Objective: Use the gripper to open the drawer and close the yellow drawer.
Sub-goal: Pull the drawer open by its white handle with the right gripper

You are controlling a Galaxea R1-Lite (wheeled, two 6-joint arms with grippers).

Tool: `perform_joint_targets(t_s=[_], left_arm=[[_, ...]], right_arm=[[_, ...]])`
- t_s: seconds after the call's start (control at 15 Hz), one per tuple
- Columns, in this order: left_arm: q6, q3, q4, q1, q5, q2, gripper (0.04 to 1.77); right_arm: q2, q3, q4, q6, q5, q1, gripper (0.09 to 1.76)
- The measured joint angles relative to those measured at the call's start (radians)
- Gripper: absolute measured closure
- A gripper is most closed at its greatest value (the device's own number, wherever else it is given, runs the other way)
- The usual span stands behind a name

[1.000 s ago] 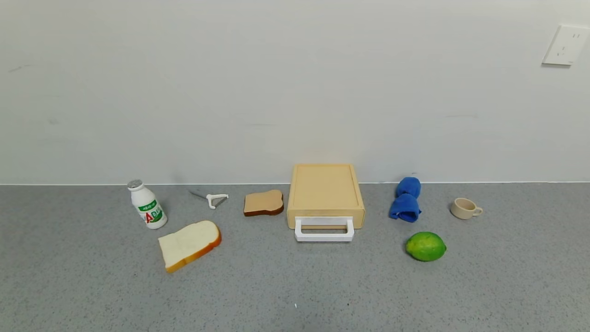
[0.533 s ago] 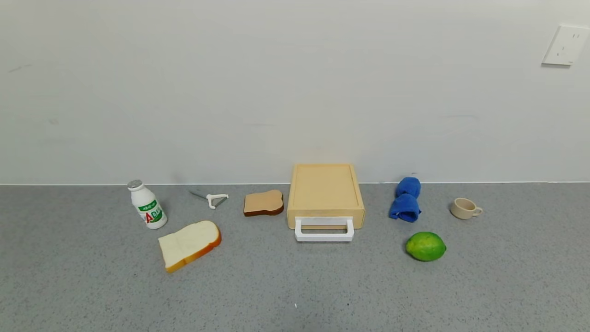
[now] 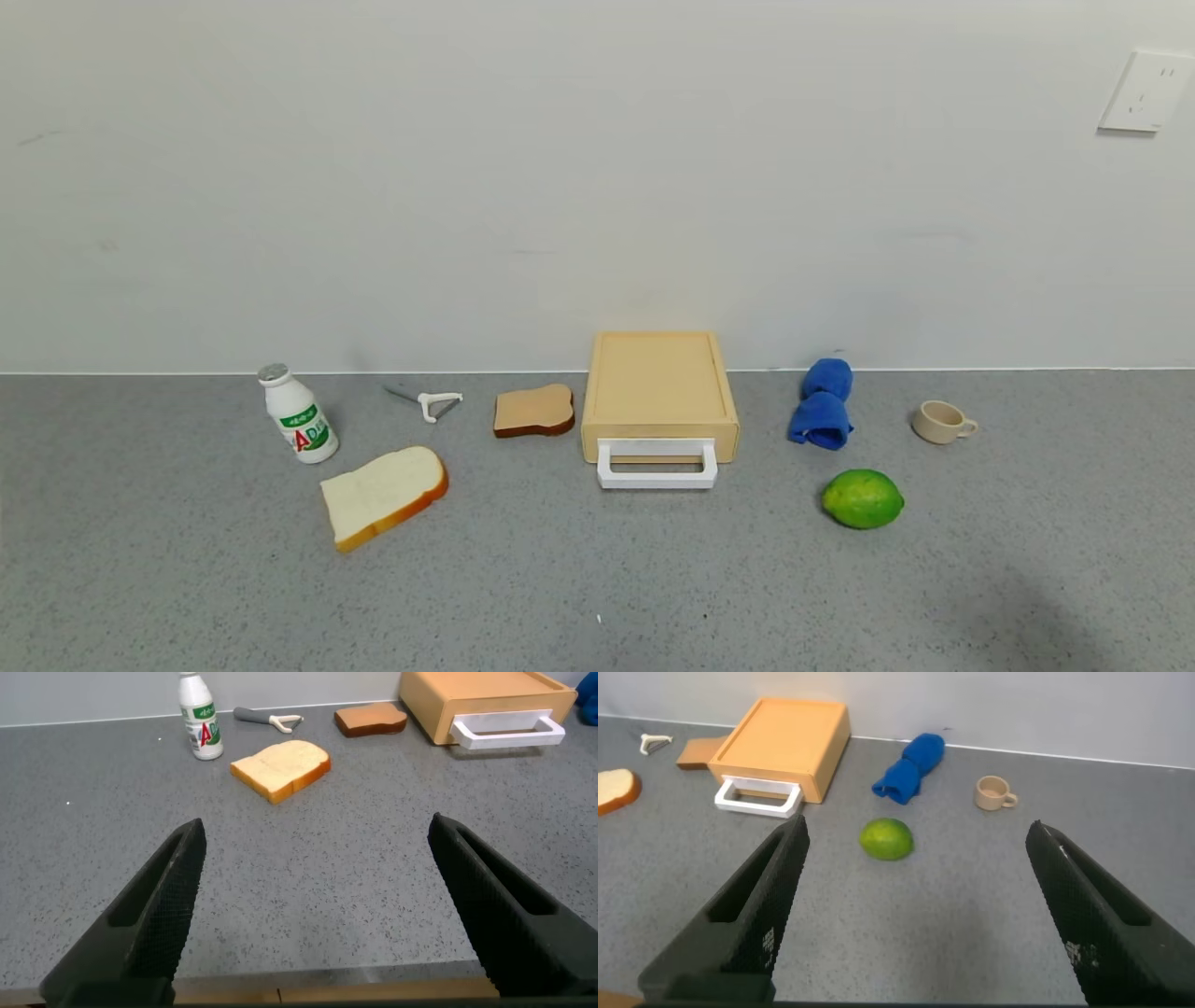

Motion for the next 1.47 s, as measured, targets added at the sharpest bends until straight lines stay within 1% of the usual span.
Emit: perform_joint_targets(t_s=[0.27, 0.47, 0.67, 0.87, 1.13, 1.47], left_arm=[[0.000, 0.000, 0.000, 0.000, 0.000, 0.000, 0.09], [0.000, 0.000, 0.000, 0.000, 0.000, 0.000, 0.09], [0.000, 0.000, 0.000, 0.000, 0.000, 0.000, 0.09], [0.000, 0.000, 0.000, 0.000, 0.000, 0.000, 0.09], [0.000, 0.000, 0.000, 0.000, 0.000, 0.000, 0.09], [0.000, 0.000, 0.000, 0.000, 0.000, 0.000, 0.09]], right_arm=[[0.278, -0.209, 0.084, -0.016, 0.021, 0.110, 0.14], [0.468, -0.330, 0.119, -0.056, 0.026, 0.180, 0.14], [0.641, -0.453, 0.195, -0.087, 0.028, 0.251, 0.14], [0.807, -0.577, 0.248, -0.095, 0.025, 0.345, 0.14], [1.007, -0.731, 0.270, -0.078, 0.009, 0.461, 0.14], [1.224, -0.898, 0.281, -0.047, 0.002, 0.545, 0.14]])
